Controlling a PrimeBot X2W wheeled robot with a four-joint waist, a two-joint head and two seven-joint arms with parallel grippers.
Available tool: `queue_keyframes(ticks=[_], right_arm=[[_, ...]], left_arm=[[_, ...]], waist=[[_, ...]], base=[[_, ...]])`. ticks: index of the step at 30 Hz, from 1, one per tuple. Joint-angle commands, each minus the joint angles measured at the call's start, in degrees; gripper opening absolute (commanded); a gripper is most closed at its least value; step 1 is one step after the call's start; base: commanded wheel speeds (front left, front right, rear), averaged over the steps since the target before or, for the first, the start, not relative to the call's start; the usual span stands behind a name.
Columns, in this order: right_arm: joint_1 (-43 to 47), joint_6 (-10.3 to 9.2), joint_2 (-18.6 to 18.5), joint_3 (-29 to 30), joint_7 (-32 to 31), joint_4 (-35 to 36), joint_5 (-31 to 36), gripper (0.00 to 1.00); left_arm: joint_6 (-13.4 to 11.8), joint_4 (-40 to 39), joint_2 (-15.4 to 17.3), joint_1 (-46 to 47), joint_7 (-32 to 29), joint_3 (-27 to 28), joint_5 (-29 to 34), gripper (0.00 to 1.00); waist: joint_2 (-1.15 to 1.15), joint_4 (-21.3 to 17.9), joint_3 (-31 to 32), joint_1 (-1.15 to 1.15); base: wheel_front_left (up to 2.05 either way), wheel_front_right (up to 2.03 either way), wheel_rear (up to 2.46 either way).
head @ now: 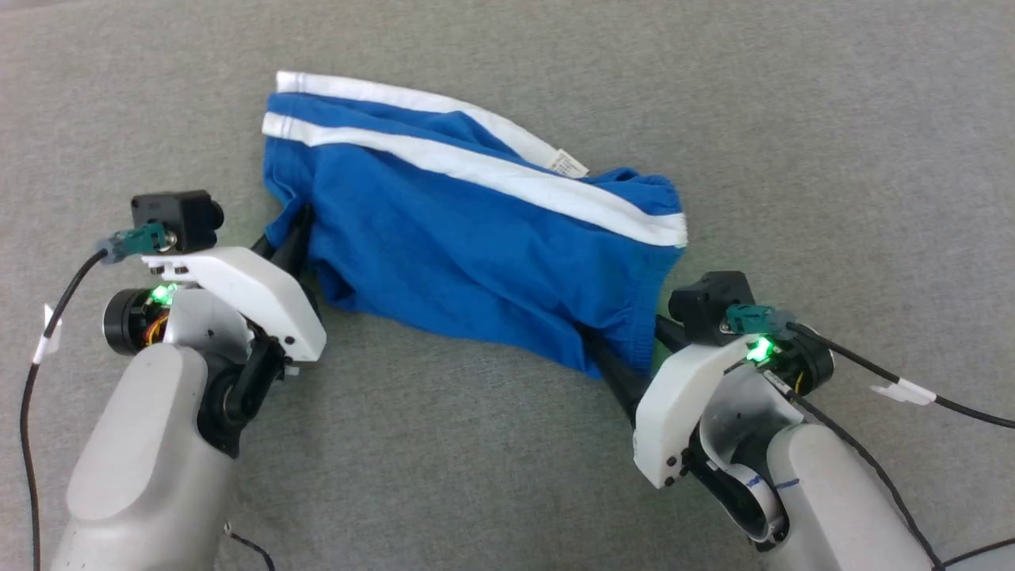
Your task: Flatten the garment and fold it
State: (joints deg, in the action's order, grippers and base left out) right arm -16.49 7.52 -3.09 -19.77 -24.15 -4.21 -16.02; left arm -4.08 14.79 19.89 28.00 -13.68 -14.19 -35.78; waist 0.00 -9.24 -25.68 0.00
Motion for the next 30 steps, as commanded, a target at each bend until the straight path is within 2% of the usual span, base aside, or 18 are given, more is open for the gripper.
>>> queue_keyframes(ticks=[1,6,11,13,21,25,26,27,28,29,30], right_arm=[[0.35,-0.03,0.21,-0.82,-0.75,-1.06,0.2,0.0],[0.44,-0.03,0.21,0.59,-1.53,0.46,1.03,0.0],[1.46,-0.03,0.14,1.94,-4.23,3.0,4.79,0.0],[2.31,-0.03,-1.23,3.77,-6.26,4.78,6.14,0.0],[4.68,-0.03,-4.42,7.91,-11.18,8.53,5.95,0.0],[5.19,-0.03,-5.41,9.55,-13.82,8.2,4.24,0.0],[5.21,-0.03,-5.56,9.97,-14.14,7.85,3.95,0.04],[5.2,-0.03,-5.63,10.23,-14.14,7.51,3.63,0.51],[5.18,-0.03,-5.63,10.5,-13.92,7.13,3.37,1.0],[5.2,-0.03,-5.54,10.77,-13.61,6.71,3.19,1.0],[5.38,-0.03,-5.24,11.0,-13.31,6.3,2.78,1.0]], left_arm=[[-0.43,1.95,0.47,-1.24,-0.33,0.17,0.03,0.0],[-1.49,0.62,-0.25,-4.12,2.79,0.81,0.01,0.0],[-3.08,-2.63,-0.69,-9.45,5.67,2.03,-0.48,0.0],[-4.29,-5.13,-0.9,-13.23,6.27,1.84,-0.2,0.0],[-6.33,-11.6,-2.53,-20.69,5.74,-0.56,0.15,0.0],[-6.72,-14.2,-3.48,-23.18,4.81,-1.84,-0.44,0.0],[-6.83,-14.59,-3.8,-23.48,4.71,-1.99,-0.68,0.0],[-6.92,-14.81,-4.0,-23.61,4.8,-2.15,-0.68,0.0],[-6.85,-14.93,-4.31,-23.65,5.12,-2.25,-0.78,0.29],[-6.64,-14.89,-4.67,-23.61,5.66,-2.31,-0.93,0.78],[-6.3,-14.72,-5.04,-23.5,6.42,-2.29,-1.13,1.0]], waist=[[0.0,0.29,0.13,0.0],[0.0,1.38,2.09,0.0],[0.0,2.96,5.15,0.0],[0.0,4.31,6.82,0.0],[0.0,7.21,8.31,0.0],[0.0,8.56,7.71,0.0],[0.0,8.93,7.56,0.0],[0.0,9.25,7.46,0.0],[0.0,9.53,7.38,0.0],[0.0,9.79,7.45,0.0],[0.0,9.98,7.65,0.0]], base=[[0.0,0.0,0.0],[0.0,0.0,0.0],[0.0,0.0,0.0],[0.0,0.0,0.0],[0.0,0.0,0.0],[0.0,0.0,0.0],[0.0,0.0,0.0],[0.0,0.0,0.0],[0.0,0.0,0.0],[0.0,0.0,0.0],[0.0,0.0,0.0]])
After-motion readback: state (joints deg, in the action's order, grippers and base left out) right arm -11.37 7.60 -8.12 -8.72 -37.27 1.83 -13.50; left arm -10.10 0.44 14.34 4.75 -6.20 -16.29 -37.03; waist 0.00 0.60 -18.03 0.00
